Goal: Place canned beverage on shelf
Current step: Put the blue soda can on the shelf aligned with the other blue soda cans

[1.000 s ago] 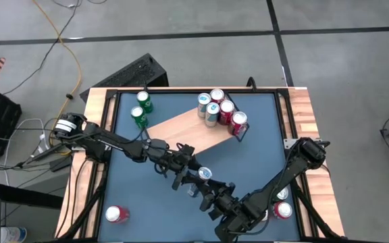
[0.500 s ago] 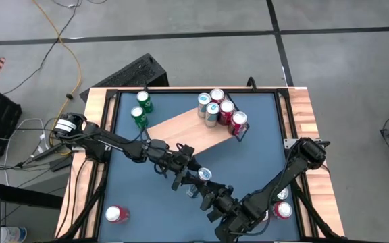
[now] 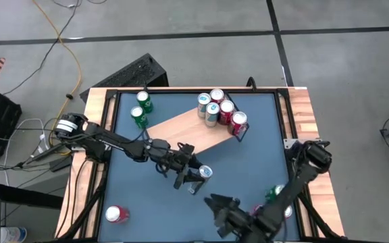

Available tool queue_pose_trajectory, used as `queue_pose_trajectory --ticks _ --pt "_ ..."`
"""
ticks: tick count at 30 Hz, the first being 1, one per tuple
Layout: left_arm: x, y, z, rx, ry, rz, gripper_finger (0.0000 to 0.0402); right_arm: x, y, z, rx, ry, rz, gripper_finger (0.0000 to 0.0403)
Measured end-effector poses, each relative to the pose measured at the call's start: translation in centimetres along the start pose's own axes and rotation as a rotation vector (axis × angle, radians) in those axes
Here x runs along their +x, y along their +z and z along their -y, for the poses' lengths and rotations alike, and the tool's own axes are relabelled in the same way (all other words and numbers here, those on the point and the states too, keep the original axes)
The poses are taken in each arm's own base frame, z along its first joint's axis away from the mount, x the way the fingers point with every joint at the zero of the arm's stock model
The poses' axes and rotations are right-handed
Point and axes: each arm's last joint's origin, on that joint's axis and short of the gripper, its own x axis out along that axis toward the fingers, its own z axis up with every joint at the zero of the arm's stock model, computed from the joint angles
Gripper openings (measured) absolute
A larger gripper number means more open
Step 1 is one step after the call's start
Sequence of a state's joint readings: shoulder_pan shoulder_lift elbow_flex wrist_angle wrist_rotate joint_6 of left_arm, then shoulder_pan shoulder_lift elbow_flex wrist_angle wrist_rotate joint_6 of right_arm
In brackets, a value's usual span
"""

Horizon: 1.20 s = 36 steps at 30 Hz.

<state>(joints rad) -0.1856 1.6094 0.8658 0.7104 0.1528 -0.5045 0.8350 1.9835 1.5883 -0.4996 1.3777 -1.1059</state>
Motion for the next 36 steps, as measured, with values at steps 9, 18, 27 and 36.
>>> queue_pose_trajectory --ticks 9,18,27,36 --pt "0.1 -0.4 1.8 0.153 -0.14 -0.015 0.0218 -2.4 -0.2 2.1 0.799 -0.155 -0.077 0.0316" --pt "0.1 -2.5 7.4 0.396 -0.061 0.111 0.0218 -0.9 -0.7 2.6 1.095 -0.173 -0.095 0.0309" --pt "-2.1 -7.0 14.7 0.605 0.134 0.133 0.0218 -1.7 -0.5 2.6 1.277 -0.179 -0.06 0.0308" --pt "-3.8 -11.1 12.2 0.479 0.074 0.223 0.0218 -1.6 -0.5 2.6 1.422 -0.185 -0.047 0.0308"
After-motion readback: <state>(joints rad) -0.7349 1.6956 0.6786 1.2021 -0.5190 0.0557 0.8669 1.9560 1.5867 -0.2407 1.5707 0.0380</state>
